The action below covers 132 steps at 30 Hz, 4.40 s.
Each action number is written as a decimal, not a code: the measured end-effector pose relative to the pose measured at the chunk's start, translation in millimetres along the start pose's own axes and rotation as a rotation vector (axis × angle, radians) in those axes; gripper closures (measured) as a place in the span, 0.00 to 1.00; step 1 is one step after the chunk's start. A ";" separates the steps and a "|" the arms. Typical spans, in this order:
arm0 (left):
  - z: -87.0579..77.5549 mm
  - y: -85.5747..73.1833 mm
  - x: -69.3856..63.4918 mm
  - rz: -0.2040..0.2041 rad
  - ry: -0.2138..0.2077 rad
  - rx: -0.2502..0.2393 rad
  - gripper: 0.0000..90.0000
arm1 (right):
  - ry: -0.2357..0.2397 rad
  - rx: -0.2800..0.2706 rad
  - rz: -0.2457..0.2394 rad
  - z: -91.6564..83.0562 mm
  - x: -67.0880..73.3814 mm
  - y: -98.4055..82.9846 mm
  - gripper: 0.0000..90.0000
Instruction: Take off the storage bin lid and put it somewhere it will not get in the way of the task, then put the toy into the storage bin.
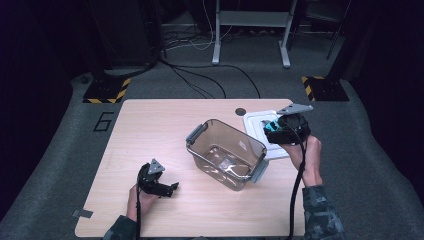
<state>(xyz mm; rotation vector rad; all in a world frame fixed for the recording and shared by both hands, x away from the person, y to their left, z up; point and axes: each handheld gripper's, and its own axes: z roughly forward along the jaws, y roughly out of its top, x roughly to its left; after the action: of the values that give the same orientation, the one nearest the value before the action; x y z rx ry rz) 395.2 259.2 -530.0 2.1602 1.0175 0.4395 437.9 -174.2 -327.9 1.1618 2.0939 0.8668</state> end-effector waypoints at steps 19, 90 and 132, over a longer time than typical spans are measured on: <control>0.1 0.1 0.1 0.000 0.000 -0.001 0.01 | 0.049 -0.015 -0.025 11.4 16.9 18.0 0.27; -0.1 0.0 0.0 0.000 -0.001 -0.001 0.01 | 0.229 0.065 -0.159 75.9 88.2 64.7 0.27; -0.1 -0.1 0.0 0.000 -0.001 -0.001 0.01 | 0.295 0.202 -0.193 124.3 121.6 70.6 0.27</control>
<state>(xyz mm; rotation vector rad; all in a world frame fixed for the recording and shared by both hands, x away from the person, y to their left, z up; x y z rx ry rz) 395.1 259.2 -530.0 2.1598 1.0162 0.4383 510.9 -7.0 -371.8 0.9528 2.5361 0.7880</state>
